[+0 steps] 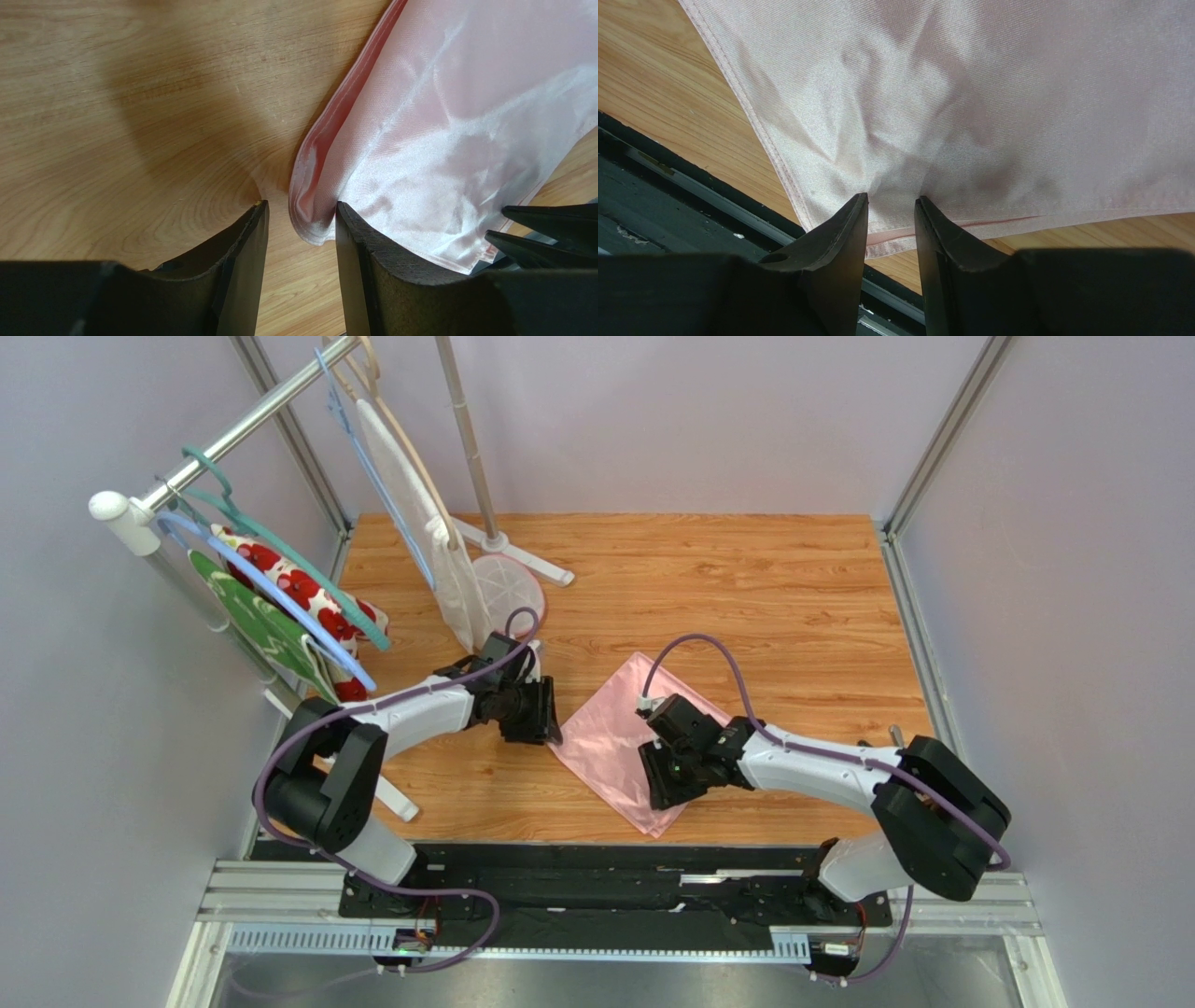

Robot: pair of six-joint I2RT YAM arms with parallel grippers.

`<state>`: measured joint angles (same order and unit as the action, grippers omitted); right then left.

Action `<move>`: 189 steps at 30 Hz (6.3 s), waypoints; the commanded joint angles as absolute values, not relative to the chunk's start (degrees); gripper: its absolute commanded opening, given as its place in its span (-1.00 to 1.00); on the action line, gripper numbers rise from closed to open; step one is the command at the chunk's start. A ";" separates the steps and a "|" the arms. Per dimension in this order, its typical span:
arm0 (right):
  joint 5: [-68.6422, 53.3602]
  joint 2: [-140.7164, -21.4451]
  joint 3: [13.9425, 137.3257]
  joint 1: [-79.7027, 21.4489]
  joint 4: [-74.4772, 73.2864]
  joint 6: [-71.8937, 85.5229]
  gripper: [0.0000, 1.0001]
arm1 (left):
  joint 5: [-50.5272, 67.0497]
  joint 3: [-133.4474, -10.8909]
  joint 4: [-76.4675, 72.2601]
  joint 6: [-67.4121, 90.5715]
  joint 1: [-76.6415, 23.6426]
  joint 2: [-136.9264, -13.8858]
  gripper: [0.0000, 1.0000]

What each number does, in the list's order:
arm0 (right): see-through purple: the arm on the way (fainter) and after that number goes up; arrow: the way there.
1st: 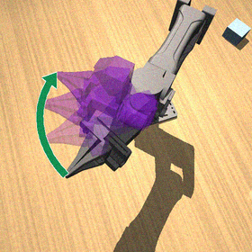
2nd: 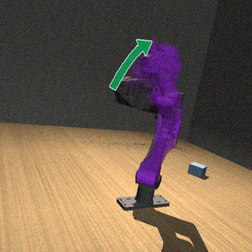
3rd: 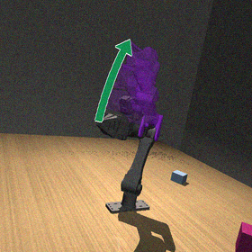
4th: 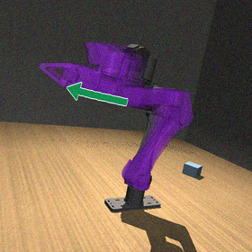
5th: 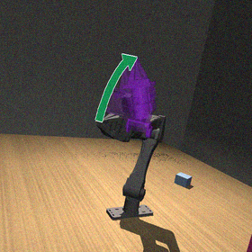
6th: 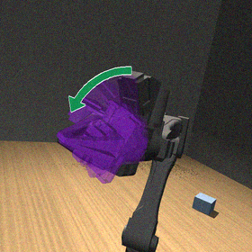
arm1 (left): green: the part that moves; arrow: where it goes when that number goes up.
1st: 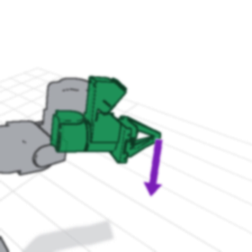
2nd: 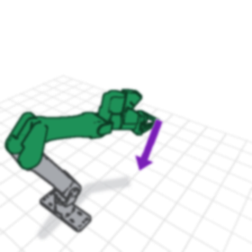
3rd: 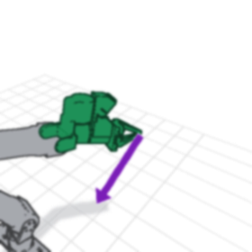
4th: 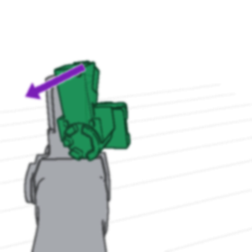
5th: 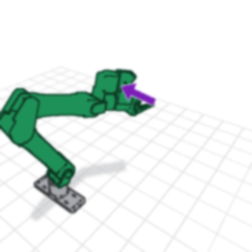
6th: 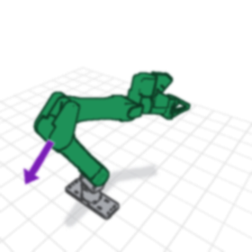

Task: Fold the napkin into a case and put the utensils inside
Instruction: Rotate the upper triangle-folded napkin at the center of the board, then pick up the upper triangle-folded napkin from the center of the board, then fold the upper triangle-folded napkin at the center of the board.

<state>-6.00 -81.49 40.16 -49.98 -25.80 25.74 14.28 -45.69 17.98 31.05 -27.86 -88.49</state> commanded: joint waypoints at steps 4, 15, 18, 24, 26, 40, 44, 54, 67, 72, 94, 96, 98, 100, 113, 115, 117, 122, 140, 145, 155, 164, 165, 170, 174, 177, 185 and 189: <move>-0.18 -77.87 46.22 -52.99 -29.88 22.42 0.06 | 16.96 -44.91 13.19 32.70 -27.33 -88.86 -0.04; -5.62 -90.69 60.90 -57.22 -29.98 9.06 0.82 | 18.45 -43.59 9.85 34.01 -25.49 -89.21 -0.24; -5.54 -94.12 62.31 -58.62 -29.18 8.09 0.81 | 19.42 -44.12 9.14 34.19 -25.05 -89.91 -0.33; -0.53 -99.49 65.83 -61.78 -30.85 7.03 0.78 | 19.60 -44.38 7.82 34.37 -24.70 -90.61 -0.48; -0.09 -100.45 66.18 -61.87 -31.29 7.12 0.75 | 19.78 -44.38 7.65 34.37 -24.52 -90.79 -0.51; -1.75 -103.71 63.11 -61.26 -29.01 7.29 0.44 | 20.04 -44.30 7.03 34.19 -23.47 -90.97 -0.66; 2.00 -106.33 62.14 -61.35 -29.00 8.70 0.27 | 20.04 -44.30 7.12 34.19 -23.38 -90.79 -0.69; 7.20 -110.04 64.86 -62.40 -32.17 11.07 -0.31 | 20.57 -44.39 6.51 34.98 -22.94 -90.27 -0.83; -8.77 -100.31 64.87 -63.28 -21.64 15.55 -1.00 | 20.04 -45.87 8.08 40.86 -20.83 -83.06 -1.00; -23.62 -95.10 58.99 -59.78 -9.25 21.78 -1.00 | 20.03 -49.30 10.63 48.32 -20.83 -82.44 -1.00; -48.42 -90.17 23.39 -37.18 41.64 43.15 -1.00 | -7.73 -88.06 34.89 51.59 -40.16 -108.27 -1.00; -48.87 -90.70 21.80 -35.60 44.72 44.73 -1.00 | -10.96 -89.64 35.77 51.68 -41.48 -108.98 -1.00; -48.69 -90.36 20.66 -34.81 43.95 44.74 -1.00 | -12.04 -89.82 35.69 52.03 -42.27 -109.07 -1.00; -48.87 -89.57 18.65 -34.80 44.56 45.17 -1.00 | -13.44 -89.65 34.81 52.12 -42.89 -108.64 -1.00; -48.69 -95.97 31.01 -40.06 34.72 40.17 -1.00 | -25.84 -84.82 41.30 49.67 -41.14 -100.73 -1.00; -48.25 -97.99 35.32 -41.48 34.45 40.69 -1.00 | -24.70 -82.97 41.74 47.73 -38.86 -99.41 -1.00; -48.08 -100.28 38.91 -43.59 34.45 41.48 -1.00 | -24.34 -83.14 42.62 44.40 -37.80 -99.14 -1.00; -48.42 -103.01 42.10 -45.17 37.61 44.20 -1.00 | -26.98 -86.39 48.07 41.92 -37.71 -101.42 -1.00; -44.74 -99.33 32.60 -41.49 34.56 42.90 -0.78 | -28.92 -101.78 54.76 49.13 -42.54 -115.32 -1.00; -44.73 -96.16 33.48 -38.07 26.90 42.36 -0.20 | -27.60 -97.04 51.96 49.22 -42.54 -111.37 -1.00; -45.36 -91.67 40.42 -27.26 11.43 37.96 0.25 | -23.56 -94.57 49.57 48.08 -42.63 -108.81 -1.00; -44.65 -105.19 54.13 -25.40 9.32 39.02 -0.83 | -21.45 -94.13 47.99 47.46 -42.63 -108.90 -1.00; -44.30 -106.16 55.27 -25.49 8.71 38.41 -0.86 | -21.36 -94.22 47.81 47.29 -42.63 -109.07 -1.00; -42.27 -110.47 62.13 -25.75 4.14 36.74 -1.00 | -19.96 -95.45 47.64 46.67 -42.63 -109.86 -1.00; -41.66 -113.73 65.47 -26.10 3.61 36.21 -1.00 | -17.76 -95.98 46.50 45.97 -42.63 -110.91 -1.00; -40.96 -117.50 69.08 -26.37 0.53 34.37 -1.00 | -14.86 -96.24 44.83 44.83 -42.71 -111.36 -1.00; -40.43 -121.47 74.00 -25.32 -4.74 29.09 -0.96 | -8.18 -98.26 42.37 40.87 -42.54 -112.85 -1.00; -39.21 -116.21 71.82 -24.52 -7.73 29.27 -0.86 | -6.07 -98.61 40.88 39.64 -42.01 -113.90 -1.00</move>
